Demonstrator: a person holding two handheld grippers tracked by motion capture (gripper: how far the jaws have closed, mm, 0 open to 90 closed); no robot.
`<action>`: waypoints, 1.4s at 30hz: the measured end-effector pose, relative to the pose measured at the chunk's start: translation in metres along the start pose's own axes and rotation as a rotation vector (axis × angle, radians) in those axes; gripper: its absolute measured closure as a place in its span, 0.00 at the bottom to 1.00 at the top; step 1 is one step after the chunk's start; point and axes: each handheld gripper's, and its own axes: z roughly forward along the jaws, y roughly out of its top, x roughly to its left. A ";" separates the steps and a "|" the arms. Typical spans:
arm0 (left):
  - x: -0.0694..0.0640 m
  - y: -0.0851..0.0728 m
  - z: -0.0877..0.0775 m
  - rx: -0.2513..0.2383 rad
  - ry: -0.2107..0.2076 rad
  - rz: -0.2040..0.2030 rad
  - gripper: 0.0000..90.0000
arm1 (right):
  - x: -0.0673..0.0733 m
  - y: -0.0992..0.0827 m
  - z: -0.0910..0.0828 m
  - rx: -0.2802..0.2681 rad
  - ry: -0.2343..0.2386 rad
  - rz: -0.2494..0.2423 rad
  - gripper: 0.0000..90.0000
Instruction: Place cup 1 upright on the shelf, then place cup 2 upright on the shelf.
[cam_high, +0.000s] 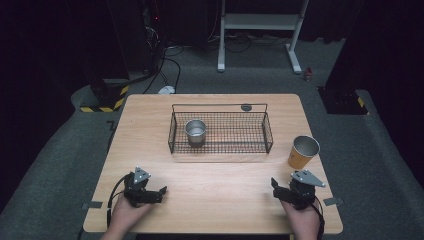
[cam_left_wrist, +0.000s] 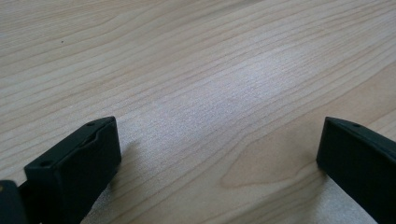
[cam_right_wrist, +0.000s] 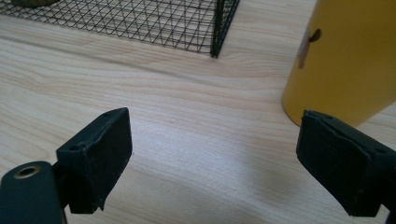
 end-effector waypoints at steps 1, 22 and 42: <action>0.000 0.000 0.000 0.000 0.000 0.000 0.00 | -0.002 0.000 -0.001 -0.001 -0.002 0.003 0.12; 0.000 0.000 0.000 -0.001 0.000 0.004 0.00 | -0.028 0.002 -0.009 -0.038 -0.086 0.031 0.12; -0.002 0.001 0.001 -0.001 -0.009 0.008 0.00 | -0.049 0.013 -0.007 -0.035 -0.145 0.066 0.11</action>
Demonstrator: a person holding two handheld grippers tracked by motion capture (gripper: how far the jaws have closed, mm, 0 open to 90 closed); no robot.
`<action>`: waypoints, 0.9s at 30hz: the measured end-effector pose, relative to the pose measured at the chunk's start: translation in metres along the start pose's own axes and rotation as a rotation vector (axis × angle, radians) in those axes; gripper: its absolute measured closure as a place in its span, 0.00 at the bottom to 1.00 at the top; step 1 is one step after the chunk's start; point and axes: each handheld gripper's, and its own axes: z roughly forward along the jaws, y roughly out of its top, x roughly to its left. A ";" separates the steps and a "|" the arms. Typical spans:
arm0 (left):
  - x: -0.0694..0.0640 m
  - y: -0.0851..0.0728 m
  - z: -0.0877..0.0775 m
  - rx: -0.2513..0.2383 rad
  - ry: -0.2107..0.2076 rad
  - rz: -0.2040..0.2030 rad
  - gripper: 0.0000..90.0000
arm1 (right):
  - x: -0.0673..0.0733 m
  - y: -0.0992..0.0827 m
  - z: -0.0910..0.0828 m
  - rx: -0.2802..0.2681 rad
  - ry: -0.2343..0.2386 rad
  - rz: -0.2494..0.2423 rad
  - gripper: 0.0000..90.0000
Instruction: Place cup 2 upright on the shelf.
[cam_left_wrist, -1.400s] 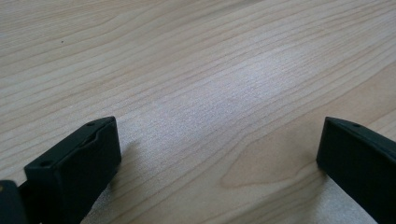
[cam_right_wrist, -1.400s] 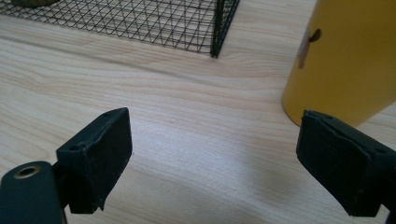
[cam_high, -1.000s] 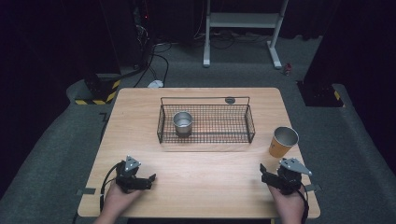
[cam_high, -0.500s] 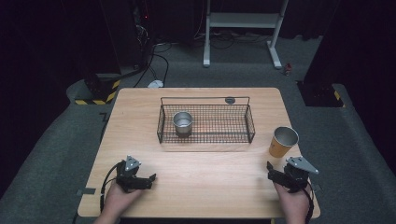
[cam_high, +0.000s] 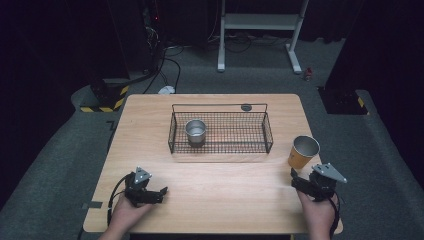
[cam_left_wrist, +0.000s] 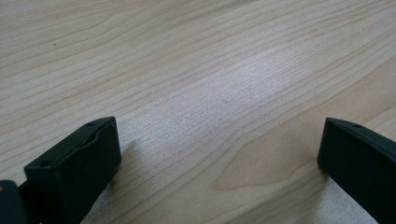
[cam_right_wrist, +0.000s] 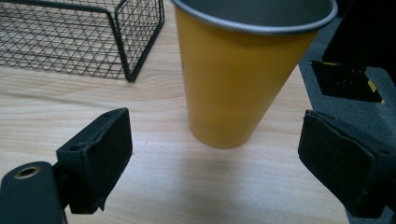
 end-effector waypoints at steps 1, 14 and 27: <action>0.000 0.000 0.000 0.000 0.000 0.001 0.00 | -0.001 0.002 0.002 0.007 0.003 0.000 0.10; 0.000 0.000 0.000 0.000 0.000 0.003 0.00 | -0.010 0.019 0.030 -0.002 -0.007 0.040 0.10; 0.000 0.000 0.000 0.002 -0.004 0.009 0.00 | -0.018 0.034 0.049 -0.035 0.026 0.087 0.10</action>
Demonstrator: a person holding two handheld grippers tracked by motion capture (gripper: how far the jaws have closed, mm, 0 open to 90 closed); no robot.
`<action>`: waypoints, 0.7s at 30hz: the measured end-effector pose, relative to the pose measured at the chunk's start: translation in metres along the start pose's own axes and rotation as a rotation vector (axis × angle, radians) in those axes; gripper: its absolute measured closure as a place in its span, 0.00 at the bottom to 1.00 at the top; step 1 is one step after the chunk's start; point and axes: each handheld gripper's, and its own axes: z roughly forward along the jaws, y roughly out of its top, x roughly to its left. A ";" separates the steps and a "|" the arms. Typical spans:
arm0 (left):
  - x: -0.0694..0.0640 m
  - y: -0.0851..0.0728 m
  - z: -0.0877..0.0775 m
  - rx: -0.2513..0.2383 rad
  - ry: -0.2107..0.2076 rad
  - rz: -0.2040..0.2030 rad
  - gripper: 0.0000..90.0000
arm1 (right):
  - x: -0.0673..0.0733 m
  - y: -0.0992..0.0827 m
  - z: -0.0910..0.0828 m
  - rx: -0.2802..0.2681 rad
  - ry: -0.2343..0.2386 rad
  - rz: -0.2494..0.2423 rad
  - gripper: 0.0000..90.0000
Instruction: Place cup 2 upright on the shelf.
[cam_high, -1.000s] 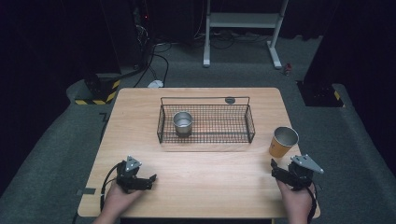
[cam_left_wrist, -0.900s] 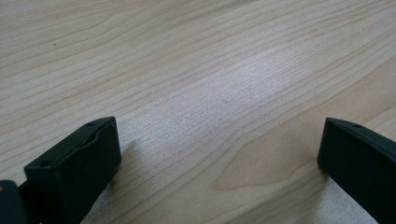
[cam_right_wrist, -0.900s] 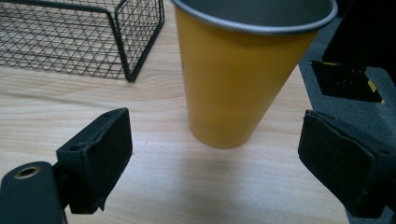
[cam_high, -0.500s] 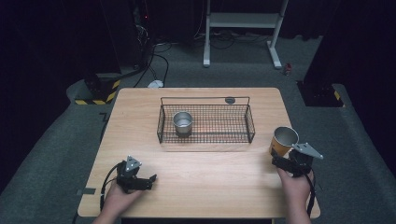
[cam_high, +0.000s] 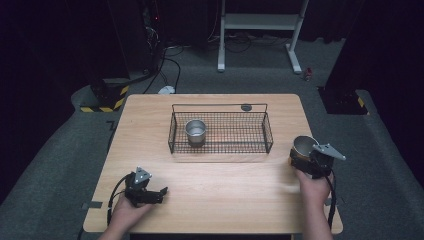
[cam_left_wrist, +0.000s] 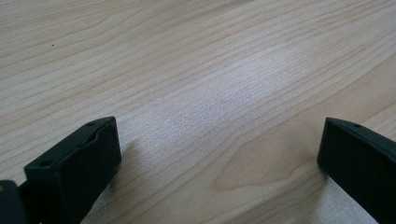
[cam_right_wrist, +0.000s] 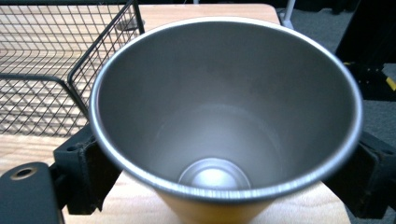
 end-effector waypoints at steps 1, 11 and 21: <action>0.000 0.000 0.000 0.000 0.000 0.000 0.00 | 0.000 0.001 0.001 -0.002 -0.002 0.002 0.10; 0.000 0.000 0.000 -0.001 0.001 0.002 0.00 | 0.004 0.004 -0.004 -0.013 0.029 0.004 0.15; 0.000 0.000 0.000 -0.003 -0.003 0.003 0.00 | 0.021 -0.005 -0.023 -0.048 0.047 -0.052 0.15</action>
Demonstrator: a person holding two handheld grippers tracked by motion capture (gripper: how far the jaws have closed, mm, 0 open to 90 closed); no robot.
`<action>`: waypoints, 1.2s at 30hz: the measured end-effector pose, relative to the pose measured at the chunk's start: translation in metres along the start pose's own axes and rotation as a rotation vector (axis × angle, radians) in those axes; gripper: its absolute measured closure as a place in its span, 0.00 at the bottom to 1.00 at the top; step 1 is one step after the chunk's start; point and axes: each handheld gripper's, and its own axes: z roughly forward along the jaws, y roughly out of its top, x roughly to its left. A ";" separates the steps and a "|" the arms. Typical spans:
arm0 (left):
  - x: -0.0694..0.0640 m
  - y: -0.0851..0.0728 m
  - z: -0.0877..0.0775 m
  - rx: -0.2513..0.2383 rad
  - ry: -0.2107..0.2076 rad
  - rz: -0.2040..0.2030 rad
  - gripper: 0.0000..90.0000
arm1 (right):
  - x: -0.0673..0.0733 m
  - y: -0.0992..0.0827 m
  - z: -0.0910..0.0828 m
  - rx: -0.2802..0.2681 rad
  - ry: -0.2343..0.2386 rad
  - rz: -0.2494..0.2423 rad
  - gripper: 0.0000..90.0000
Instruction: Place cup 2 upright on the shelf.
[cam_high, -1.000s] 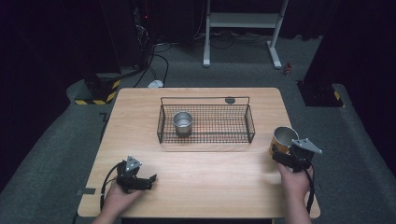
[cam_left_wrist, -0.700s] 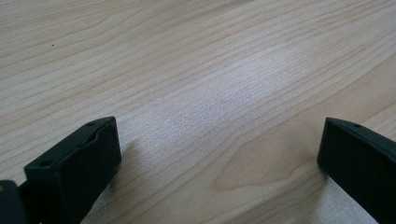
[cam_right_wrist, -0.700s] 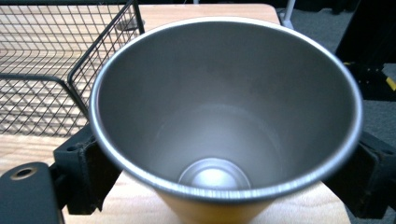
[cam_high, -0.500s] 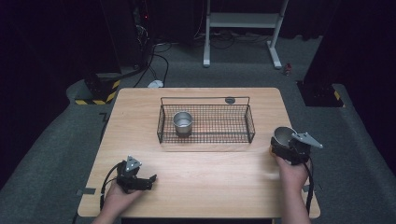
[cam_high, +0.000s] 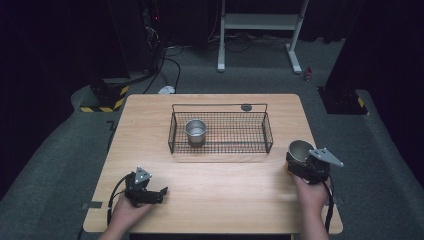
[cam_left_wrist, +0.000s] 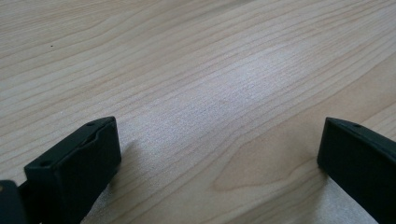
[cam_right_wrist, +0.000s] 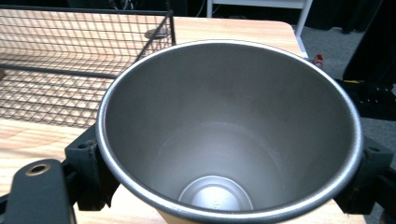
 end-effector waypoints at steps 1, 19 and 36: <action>0.000 0.000 0.000 0.000 0.000 0.000 0.00 | 0.002 -0.001 -0.002 -0.005 0.004 -0.003 0.15; 0.000 0.000 0.000 0.000 0.002 -0.002 0.00 | 0.057 0.002 -0.023 -0.068 0.122 -0.068 0.15; 0.000 0.000 0.000 0.000 0.002 -0.004 0.00 | 0.085 0.003 -0.019 -0.070 0.187 -0.109 0.15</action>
